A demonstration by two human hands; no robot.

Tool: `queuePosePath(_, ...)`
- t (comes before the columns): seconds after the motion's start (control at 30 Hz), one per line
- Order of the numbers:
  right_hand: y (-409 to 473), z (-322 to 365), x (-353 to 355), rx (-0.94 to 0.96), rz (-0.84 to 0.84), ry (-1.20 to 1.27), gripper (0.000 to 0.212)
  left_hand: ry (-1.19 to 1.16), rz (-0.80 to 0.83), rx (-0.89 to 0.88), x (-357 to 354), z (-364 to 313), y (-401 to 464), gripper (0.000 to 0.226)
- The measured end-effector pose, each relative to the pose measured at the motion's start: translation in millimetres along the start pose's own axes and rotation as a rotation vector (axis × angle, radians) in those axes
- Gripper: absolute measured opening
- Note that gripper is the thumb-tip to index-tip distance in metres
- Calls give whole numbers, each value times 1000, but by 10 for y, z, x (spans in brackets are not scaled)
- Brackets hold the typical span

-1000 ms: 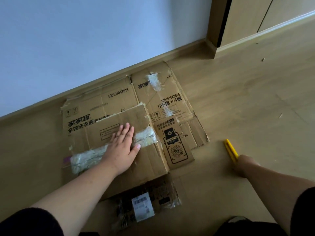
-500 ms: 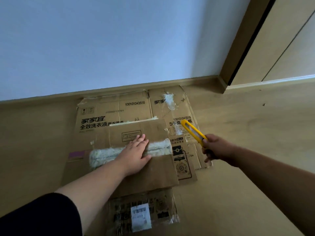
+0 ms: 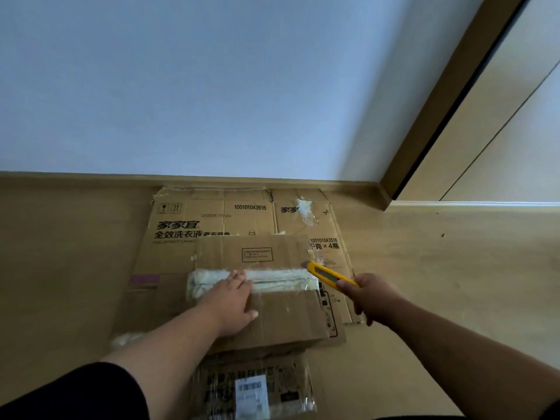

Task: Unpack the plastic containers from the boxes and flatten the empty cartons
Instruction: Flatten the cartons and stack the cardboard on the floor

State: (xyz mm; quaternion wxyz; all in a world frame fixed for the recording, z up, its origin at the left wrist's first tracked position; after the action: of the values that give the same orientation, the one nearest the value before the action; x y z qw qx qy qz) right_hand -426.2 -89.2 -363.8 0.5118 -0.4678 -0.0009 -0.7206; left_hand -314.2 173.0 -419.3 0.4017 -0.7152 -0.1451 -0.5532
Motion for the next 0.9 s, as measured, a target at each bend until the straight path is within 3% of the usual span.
queuePosePath(0.2,142,-113,207,3,-87,153,29,104,-36,-12,-152,-36,97,85)
queuePosePath(0.37,232,-262,107,-3,26,242,20,167,12,-61,-266,-193,234,116)
queuePosePath(0.63,187,-276,-19,51,72,215,41,258,110,-85,-381,-222,267,142)
queuePosePath(0.9,248,-268,-75,70,59,210,41,293,107,-99,-415,-223,248,140)
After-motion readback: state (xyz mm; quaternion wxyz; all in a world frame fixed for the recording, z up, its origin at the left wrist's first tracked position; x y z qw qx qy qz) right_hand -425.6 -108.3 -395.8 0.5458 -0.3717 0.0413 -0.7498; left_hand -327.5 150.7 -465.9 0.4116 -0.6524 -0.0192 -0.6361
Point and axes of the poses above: each hand's wrist, its own y-axis towards the middle knuckle, its own x-axis out of the back of the hand, z = x × y, the point moved 6 cm from there along y, towards the middle knuckle, and after that the axes turned 9 degrees about y, right-handed, at the moved point
